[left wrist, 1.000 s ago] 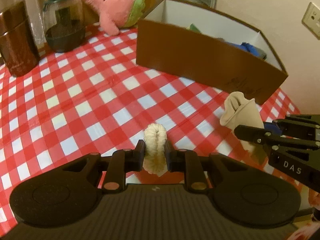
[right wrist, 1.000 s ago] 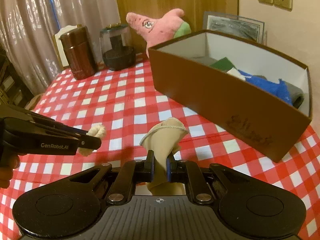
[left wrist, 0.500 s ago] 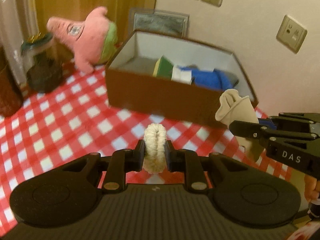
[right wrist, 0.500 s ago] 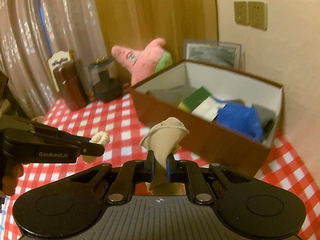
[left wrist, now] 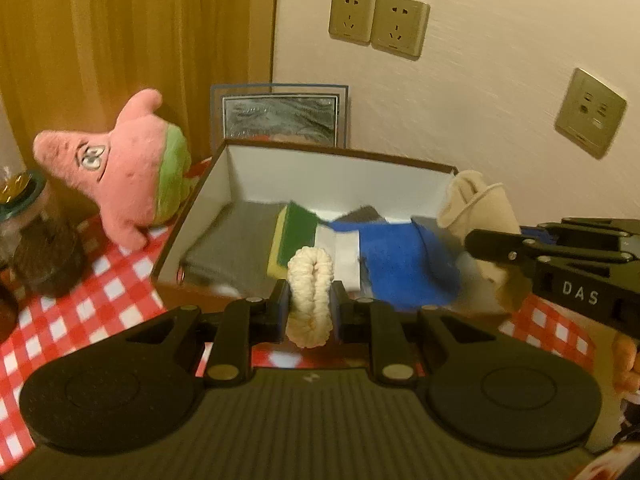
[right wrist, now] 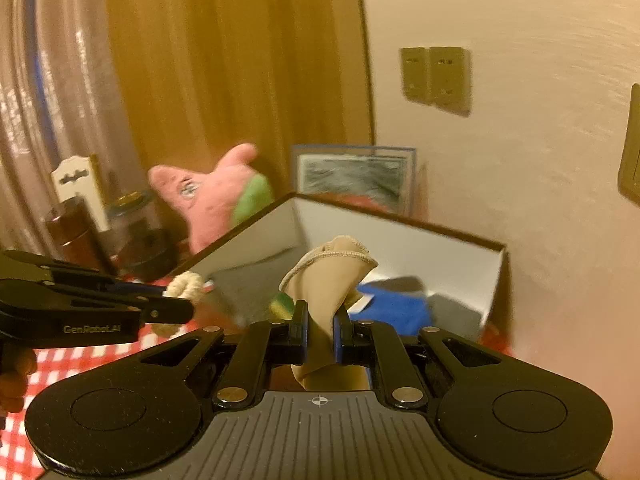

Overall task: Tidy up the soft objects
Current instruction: 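Carry the ring and sock over the box with both tools, then open the left tool to drop the ring while the right tool releases the sock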

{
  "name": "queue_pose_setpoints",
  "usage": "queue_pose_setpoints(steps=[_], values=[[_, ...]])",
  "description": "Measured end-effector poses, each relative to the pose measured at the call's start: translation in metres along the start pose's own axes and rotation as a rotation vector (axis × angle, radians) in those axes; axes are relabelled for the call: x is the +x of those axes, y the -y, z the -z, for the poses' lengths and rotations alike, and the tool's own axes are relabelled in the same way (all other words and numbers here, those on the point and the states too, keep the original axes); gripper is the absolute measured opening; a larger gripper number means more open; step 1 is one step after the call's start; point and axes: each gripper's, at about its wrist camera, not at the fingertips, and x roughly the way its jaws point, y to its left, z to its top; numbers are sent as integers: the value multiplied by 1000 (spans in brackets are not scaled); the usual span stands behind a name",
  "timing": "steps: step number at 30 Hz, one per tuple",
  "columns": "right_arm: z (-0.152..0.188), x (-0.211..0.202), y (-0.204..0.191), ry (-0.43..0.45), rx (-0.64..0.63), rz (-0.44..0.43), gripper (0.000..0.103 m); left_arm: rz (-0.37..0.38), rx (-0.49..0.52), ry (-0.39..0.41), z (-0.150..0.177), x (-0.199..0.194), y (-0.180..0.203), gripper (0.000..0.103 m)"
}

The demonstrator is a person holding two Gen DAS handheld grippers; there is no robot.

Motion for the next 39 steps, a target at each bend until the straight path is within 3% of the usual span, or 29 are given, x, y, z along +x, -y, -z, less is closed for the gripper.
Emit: queue_pose_setpoints(steps=[16, 28, 37, 39], values=[[-28, 73, 61, -55, 29, 50, 12, -75, 38, -48, -59, 92, -18, 20], [-32, 98, 78, -75, 48, 45, 12, -98, 30, -42, -77, 116, -28, 61], [-36, 105, 82, -48, 76, 40, 14, -91, 16, -44, -69, 103, -30, 61], [-39, 105, 83, -25, 85, 46, 31, -87, 11, -45, -65, 98, -29, 62]])
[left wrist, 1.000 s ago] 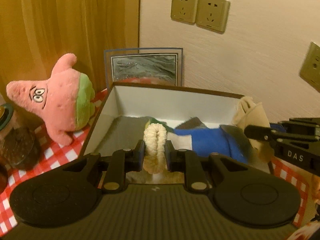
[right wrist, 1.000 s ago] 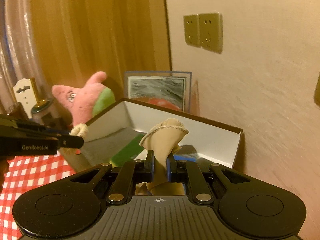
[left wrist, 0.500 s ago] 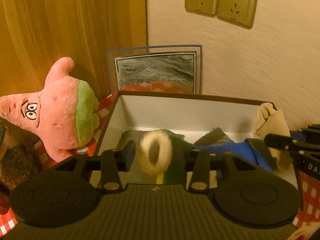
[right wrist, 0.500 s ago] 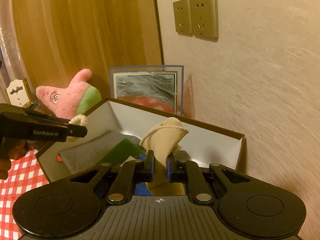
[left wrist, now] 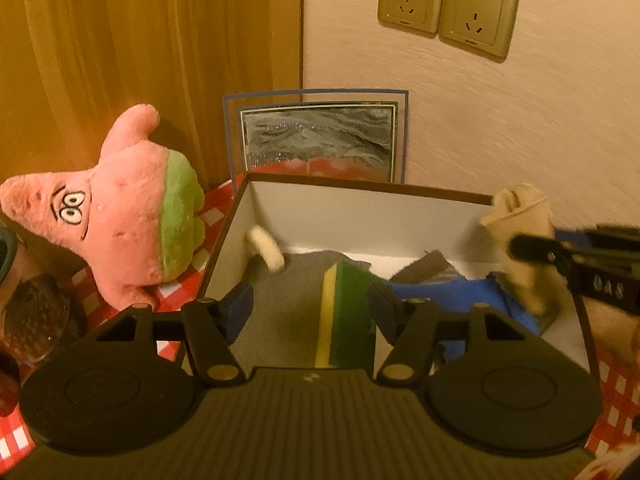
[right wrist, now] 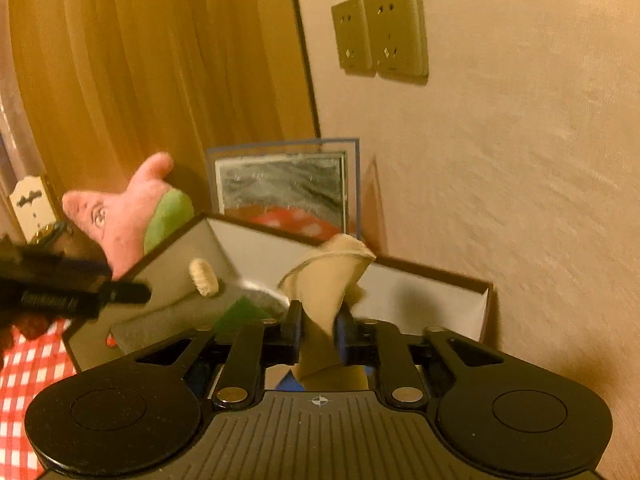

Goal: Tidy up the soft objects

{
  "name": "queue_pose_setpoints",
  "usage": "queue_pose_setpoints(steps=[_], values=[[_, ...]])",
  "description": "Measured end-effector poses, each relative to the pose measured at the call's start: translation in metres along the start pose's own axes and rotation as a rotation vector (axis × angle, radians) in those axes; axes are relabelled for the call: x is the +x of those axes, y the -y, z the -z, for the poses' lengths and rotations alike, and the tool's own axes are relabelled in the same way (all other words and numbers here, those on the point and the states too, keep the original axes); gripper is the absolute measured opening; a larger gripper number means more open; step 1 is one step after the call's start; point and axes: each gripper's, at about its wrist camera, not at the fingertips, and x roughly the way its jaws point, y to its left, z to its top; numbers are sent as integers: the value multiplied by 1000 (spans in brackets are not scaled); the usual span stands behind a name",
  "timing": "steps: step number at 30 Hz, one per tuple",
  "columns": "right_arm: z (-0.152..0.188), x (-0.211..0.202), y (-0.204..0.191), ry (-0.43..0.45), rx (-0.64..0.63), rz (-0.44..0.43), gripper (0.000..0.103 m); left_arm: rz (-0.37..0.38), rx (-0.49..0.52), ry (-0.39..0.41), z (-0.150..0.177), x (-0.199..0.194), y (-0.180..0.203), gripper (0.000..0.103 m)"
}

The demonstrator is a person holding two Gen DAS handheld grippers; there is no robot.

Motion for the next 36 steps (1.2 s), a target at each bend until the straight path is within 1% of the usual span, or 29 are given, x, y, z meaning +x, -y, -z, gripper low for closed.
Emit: queue_pose_setpoints(steps=[1, 2, 3, 4, 5, 10, 12, 18, 22, 28, 36], values=[[-1, -1, 0, 11, 2, -2, 39, 2, -1, -2, 3, -3, 1, 62], [-3, -2, 0, 22, 4, 0, 56, 3, 0, -3, 5, -5, 2, 62], [-3, -5, 0, 41, 5, 12, 68, 3, 1, -5, 8, -8, 3, 62], [-3, -7, 0, 61, 2, 18, 69, 2, 2, -5, 10, -11, 4, 62], [-3, -10, -1, 70, -6, 16, 70, 1, 2, -6, 12, -13, 6, 63], [2, -16, -2, 45, -12, 6, 70, 3, 1, -7, 18, -24, 12, 63], [5, -18, -3, 29, -18, 9, 70, 1, 2, -2, 18, -28, 14, 63], [13, -32, -4, 18, -10, -1, 70, 0, -11, 26, 17, -47, 20, 63], [16, -44, -7, 20, -3, -12, 70, 0, -19, 52, 22, -64, 23, 67], [27, -67, -17, 27, 16, -40, 71, -20, -33, 80, 42, -95, 26, 69], [62, -122, -46, 25, 26, -62, 73, -52, -49, 86, 87, -146, 25, 70]])
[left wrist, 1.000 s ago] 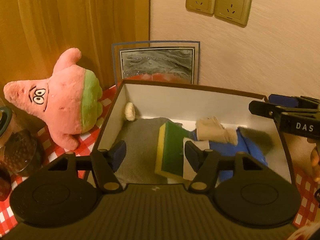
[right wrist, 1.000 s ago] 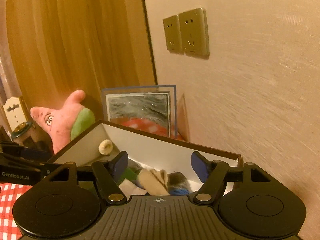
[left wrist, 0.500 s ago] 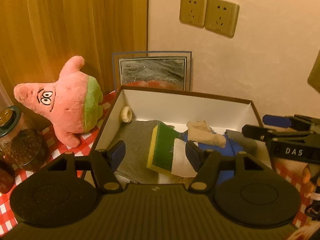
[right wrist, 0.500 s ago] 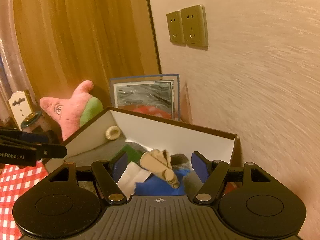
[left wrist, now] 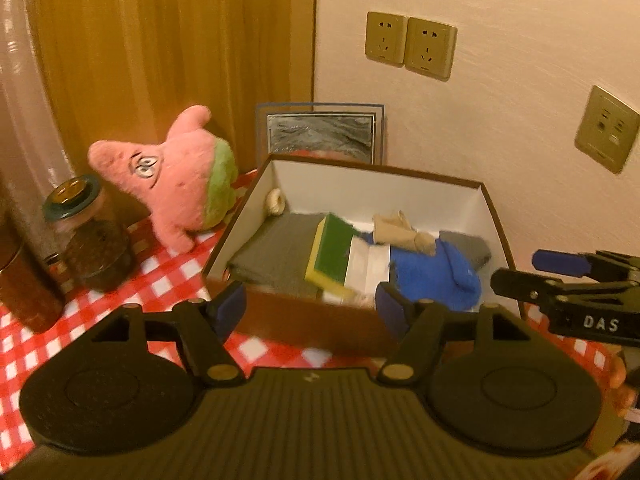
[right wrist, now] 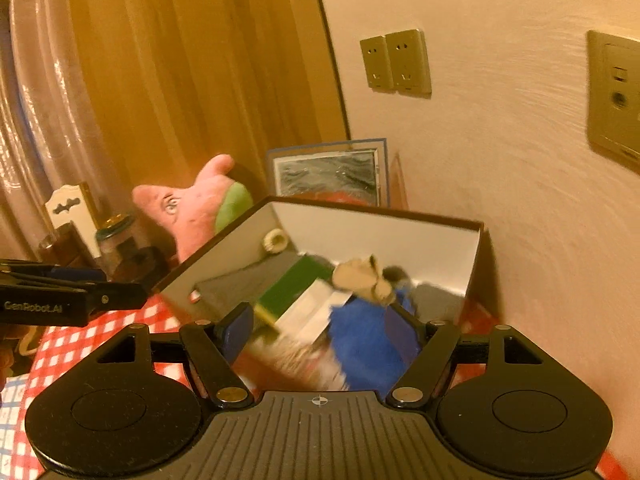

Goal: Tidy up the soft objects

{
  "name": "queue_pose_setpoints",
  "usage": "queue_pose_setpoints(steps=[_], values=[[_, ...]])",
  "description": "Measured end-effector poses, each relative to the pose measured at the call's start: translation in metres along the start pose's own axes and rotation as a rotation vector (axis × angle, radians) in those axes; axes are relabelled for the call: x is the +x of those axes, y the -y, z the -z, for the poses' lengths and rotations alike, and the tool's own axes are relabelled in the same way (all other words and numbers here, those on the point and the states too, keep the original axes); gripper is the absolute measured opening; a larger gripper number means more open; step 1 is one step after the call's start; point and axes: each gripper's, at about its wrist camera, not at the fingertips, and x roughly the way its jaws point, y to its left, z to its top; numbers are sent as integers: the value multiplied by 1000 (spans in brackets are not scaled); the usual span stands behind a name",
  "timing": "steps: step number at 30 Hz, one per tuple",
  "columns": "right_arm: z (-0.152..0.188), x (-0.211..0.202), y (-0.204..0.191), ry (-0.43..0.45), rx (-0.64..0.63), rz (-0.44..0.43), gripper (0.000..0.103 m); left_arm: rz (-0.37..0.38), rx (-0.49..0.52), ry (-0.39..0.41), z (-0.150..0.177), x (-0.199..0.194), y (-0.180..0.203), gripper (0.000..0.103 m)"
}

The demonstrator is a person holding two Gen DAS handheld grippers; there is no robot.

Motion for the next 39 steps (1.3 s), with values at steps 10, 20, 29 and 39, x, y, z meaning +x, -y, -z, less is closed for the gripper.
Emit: queue_pose_setpoints(steps=[10, 20, 29, 39], values=[[62, -84, -62, -8, 46, 0, 75, 20, 18, 24, 82, -94, -2, 74], [144, -169, -147, -42, 88, 55, 76, 37, -14, -22, 182, -205, -21, 74], [217, -250, -230, -74, 149, 91, 76, 49, 0, -58, 263, -296, -39, 74], [255, -304, -287, -127, 81, 119, 76, 73, -18, -70, 304, -350, -46, 74]])
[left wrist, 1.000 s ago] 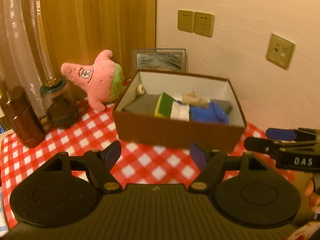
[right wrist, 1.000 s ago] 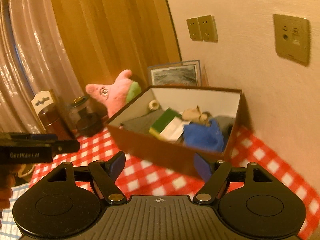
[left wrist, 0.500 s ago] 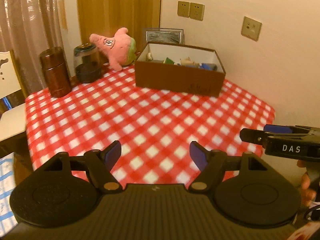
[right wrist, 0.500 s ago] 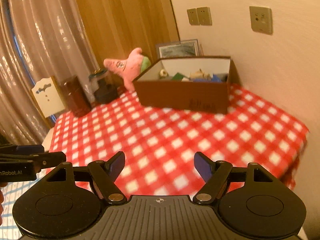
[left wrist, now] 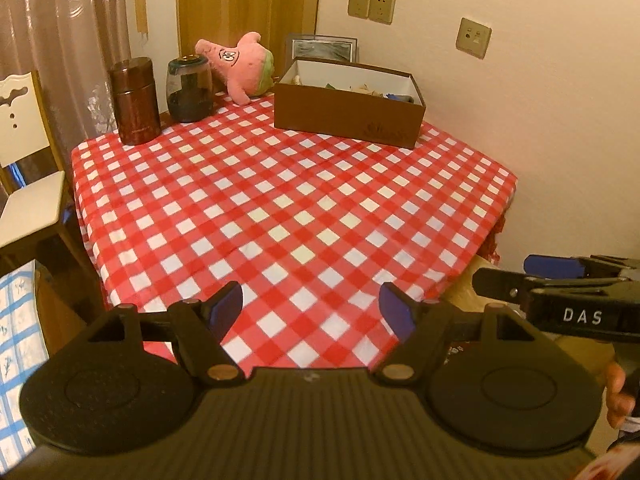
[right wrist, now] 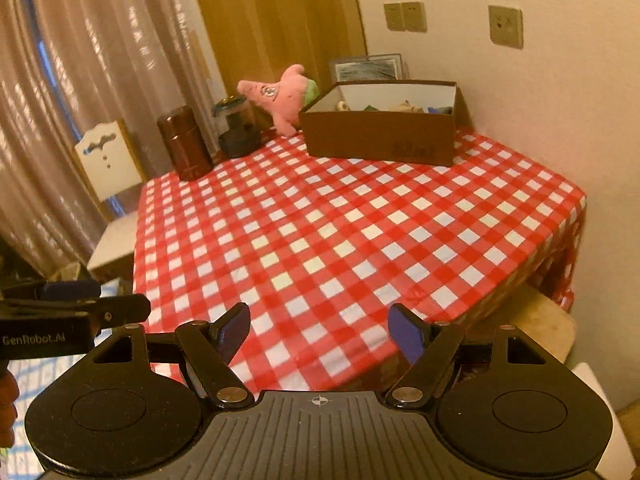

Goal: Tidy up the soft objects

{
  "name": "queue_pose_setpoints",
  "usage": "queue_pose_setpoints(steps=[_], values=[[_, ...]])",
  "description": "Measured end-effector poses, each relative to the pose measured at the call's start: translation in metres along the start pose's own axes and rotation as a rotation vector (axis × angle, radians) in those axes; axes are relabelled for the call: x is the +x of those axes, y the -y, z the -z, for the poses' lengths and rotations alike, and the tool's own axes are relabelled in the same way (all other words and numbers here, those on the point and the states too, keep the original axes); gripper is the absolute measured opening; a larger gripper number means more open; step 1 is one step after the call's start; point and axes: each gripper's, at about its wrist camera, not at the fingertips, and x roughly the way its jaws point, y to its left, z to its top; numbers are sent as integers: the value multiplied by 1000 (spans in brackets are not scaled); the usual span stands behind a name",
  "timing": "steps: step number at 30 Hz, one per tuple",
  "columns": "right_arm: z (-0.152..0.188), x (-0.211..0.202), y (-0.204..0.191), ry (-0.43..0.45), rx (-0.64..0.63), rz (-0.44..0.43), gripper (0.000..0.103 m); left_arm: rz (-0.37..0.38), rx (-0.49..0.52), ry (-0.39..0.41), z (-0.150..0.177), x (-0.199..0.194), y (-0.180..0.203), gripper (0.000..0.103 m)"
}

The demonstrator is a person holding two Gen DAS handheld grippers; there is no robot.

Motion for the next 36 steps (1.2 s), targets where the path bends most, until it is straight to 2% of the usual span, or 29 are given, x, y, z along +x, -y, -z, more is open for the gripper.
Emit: queue_pose_setpoints(steps=[20, 36], values=[[7, -13, 12, -28, -22, -35, 76, -39, -29, -17, 8, -7, 24, 74], [8, -12, 12, -29, -20, -32, 76, -34, -28, -12, 4, -6, 26, 74]])
